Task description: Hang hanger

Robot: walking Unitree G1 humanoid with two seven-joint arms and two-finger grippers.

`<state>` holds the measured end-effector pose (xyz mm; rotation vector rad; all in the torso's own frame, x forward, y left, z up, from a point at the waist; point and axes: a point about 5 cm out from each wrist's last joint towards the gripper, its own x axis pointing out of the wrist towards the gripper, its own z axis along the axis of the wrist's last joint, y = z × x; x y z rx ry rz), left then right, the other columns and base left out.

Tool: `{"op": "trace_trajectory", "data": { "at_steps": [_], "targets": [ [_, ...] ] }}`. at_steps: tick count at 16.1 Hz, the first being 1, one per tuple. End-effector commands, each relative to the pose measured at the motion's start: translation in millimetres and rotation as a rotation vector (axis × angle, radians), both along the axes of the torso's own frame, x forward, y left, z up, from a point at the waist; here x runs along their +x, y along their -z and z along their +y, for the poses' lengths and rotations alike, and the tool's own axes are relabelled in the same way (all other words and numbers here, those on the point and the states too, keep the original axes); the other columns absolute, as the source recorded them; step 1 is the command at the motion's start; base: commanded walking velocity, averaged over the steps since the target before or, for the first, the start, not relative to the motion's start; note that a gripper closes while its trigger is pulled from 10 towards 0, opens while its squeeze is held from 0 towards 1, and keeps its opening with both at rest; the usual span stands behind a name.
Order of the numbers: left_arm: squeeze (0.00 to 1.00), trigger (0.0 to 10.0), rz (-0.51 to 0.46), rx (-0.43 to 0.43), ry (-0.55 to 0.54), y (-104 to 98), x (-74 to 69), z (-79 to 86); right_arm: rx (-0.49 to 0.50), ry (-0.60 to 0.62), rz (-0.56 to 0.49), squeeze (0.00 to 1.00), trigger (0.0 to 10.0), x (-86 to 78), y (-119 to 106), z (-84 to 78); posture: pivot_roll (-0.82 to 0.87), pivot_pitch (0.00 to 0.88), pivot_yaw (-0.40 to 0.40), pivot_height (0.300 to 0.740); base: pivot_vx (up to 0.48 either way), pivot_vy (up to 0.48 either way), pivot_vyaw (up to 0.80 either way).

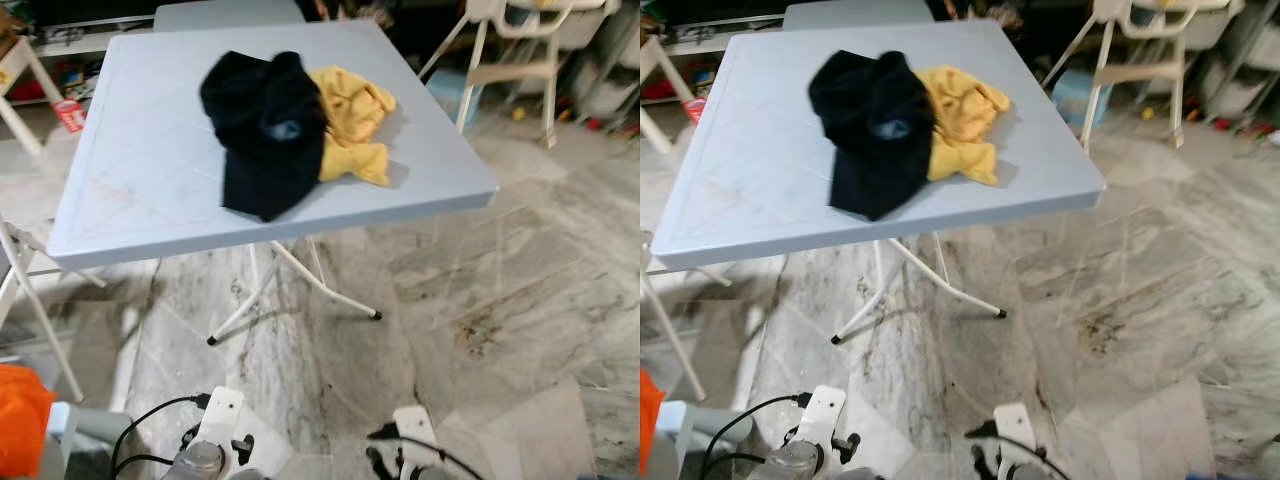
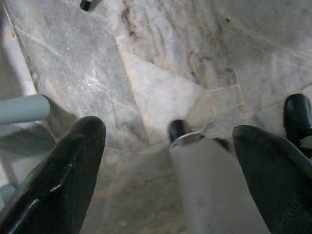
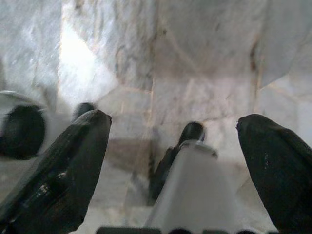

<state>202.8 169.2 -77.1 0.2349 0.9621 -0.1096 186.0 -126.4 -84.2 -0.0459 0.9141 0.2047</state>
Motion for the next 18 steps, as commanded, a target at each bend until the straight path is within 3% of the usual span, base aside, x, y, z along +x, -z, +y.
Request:
{"op": "trace_trajectory", "data": {
  "at_steps": [1,4,6,9,14,18],
  "targets": [
    [0.00,10.0,0.017,0.026,-0.006,1.4,-4.3,10.5,0.021,-0.008,0.026,0.00,10.0,-1.5,0.7,12.4,-0.08,0.137,0.005,0.740,0.000,0.480,0.00],
    [0.00,10.0,0.008,0.016,0.003,-0.1,0.7,-0.3,0.021,-0.009,0.018,0.00,10.0,10.7,-5.0,17.8,-0.08,0.138,0.007,0.740,0.000,0.475,0.00],
    [0.00,10.0,-0.002,0.018,0.024,-0.6,2.3,-6.7,0.020,-0.007,0.016,0.00,10.0,14.1,-6.6,16.7,-0.08,0.138,0.009,0.740,0.000,0.000,0.00],
    [0.00,10.0,0.000,0.015,0.043,0.5,0.9,-15.2,0.011,0.002,0.014,0.00,10.0,17.5,-7.6,3.9,-0.08,0.140,0.009,0.740,0.000,0.000,0.00],
    [0.00,10.0,0.013,0.043,0.043,3.2,-5.0,-6.6,-0.006,0.015,0.043,0.00,10.0,-1.5,1.5,-22.1,-0.08,0.136,0.011,0.740,0.000,0.000,0.00],
    [0.00,10.0,0.016,0.057,0.050,3.2,-5.3,-4.1,-0.005,0.010,0.062,0.00,10.0,-18.4,8.2,-27.6,-0.08,0.135,0.014,0.740,-0.085,0.000,0.00]
  ]
}}
